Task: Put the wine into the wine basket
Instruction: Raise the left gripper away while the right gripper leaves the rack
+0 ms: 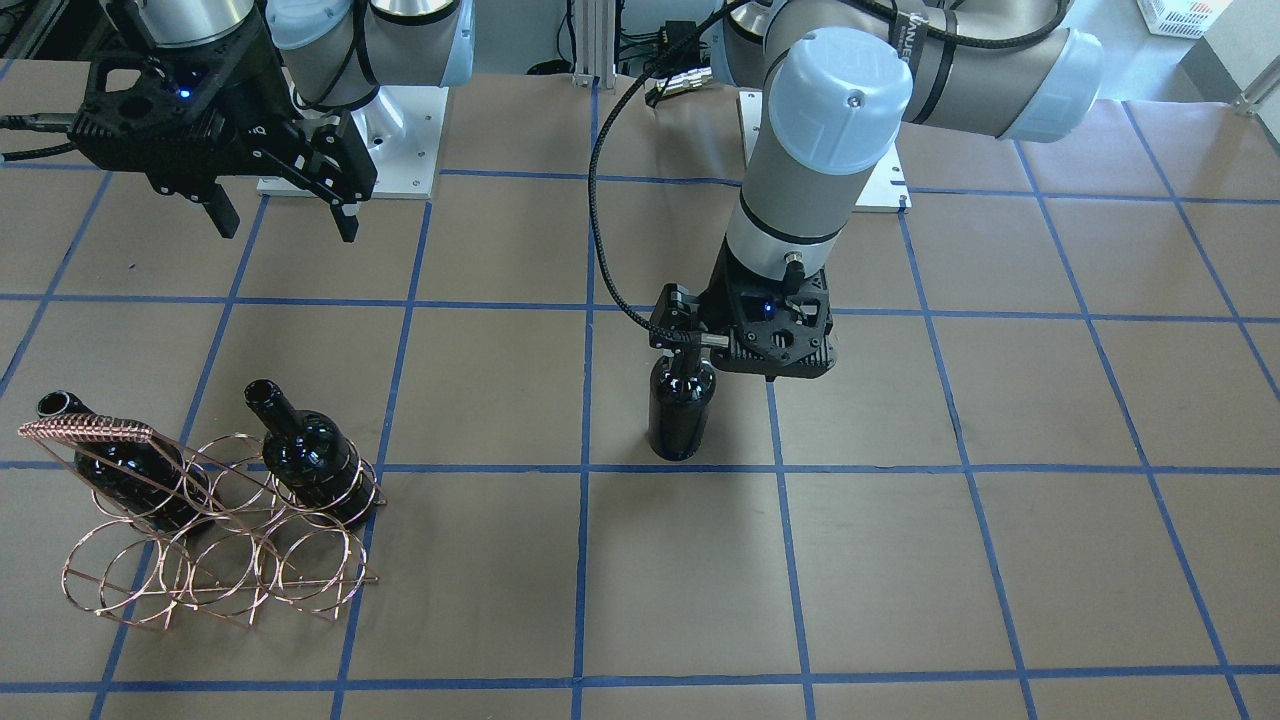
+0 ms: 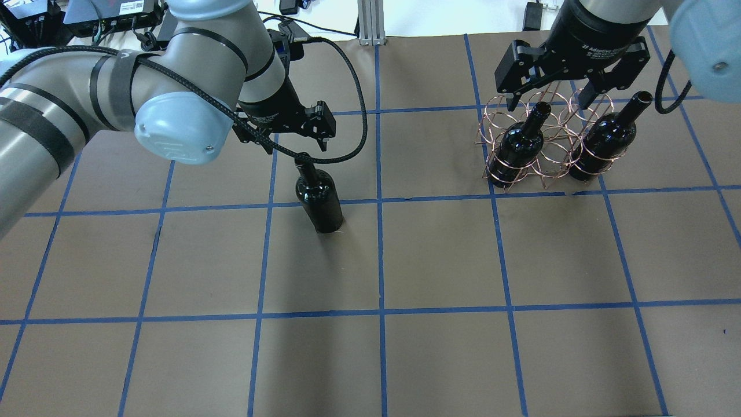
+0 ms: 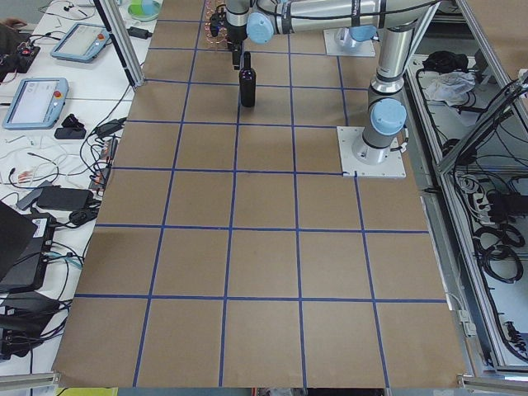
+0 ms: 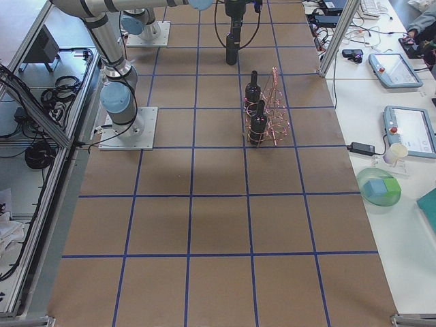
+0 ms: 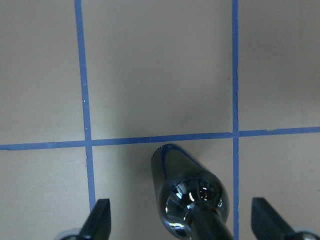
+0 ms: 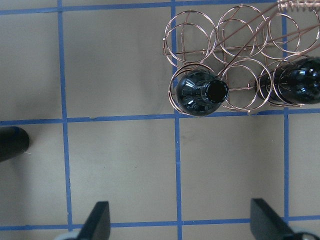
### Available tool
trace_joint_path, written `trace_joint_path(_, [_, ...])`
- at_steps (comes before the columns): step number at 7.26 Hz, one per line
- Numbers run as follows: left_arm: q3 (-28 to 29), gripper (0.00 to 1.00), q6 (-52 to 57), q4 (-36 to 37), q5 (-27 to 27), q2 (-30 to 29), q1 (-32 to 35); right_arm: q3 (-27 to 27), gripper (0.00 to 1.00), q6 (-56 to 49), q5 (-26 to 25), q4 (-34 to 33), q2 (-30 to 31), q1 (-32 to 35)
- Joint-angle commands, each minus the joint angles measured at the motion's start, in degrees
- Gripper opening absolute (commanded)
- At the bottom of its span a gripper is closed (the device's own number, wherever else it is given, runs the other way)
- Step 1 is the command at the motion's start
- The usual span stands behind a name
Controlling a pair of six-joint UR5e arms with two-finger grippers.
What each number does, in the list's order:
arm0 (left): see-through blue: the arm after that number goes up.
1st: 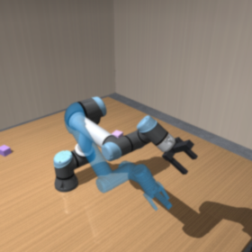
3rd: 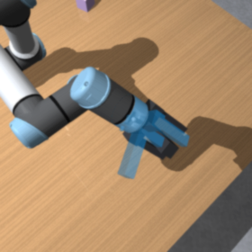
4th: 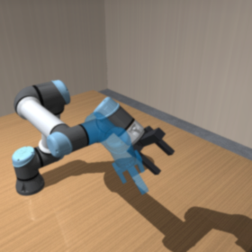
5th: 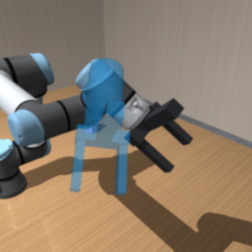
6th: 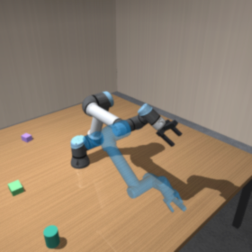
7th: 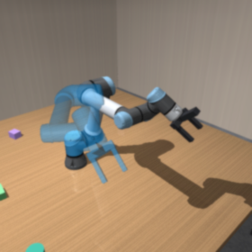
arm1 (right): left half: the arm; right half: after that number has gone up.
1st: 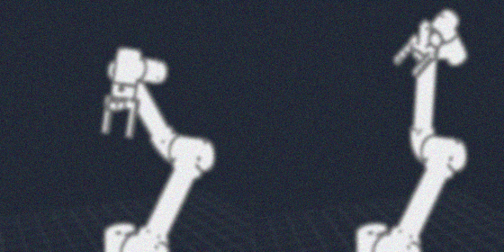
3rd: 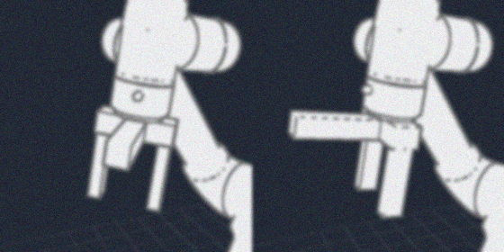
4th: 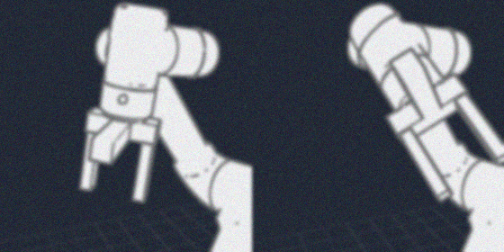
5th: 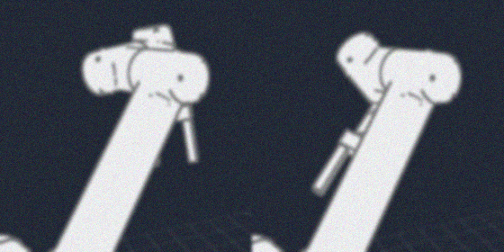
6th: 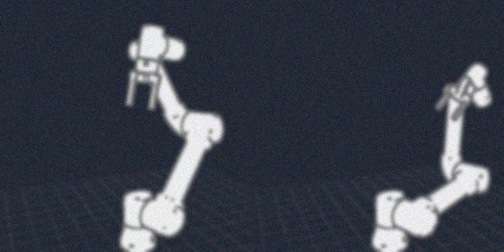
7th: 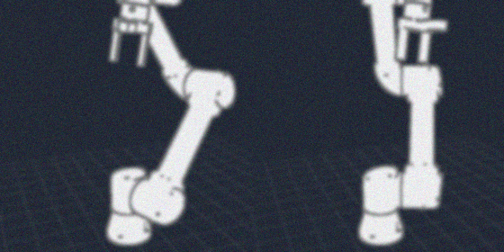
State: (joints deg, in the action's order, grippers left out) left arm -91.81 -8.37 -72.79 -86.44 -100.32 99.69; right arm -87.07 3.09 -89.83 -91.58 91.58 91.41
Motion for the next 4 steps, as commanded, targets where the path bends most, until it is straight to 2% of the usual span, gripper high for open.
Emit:
trace_joint_path(1, [7.1,1.00,0.0,-6.7,0.0,1.2,-2.3,0.0,1.00,0.0,0.0,0.0,0.0,0.0])
trace_joint_path(2, [11.1,1.00,0.1,-11.0,0.0,2.0,-4.6,0.0,1.00,-0.4,0.0,0.0,0.1,0.0])
trace_joint_path(4, [12.0,1.00,1.5,-12.5,-0.1,4.5,-10.4,0.0,1.00,-0.5,0.7,0.1,0.0,0.0])
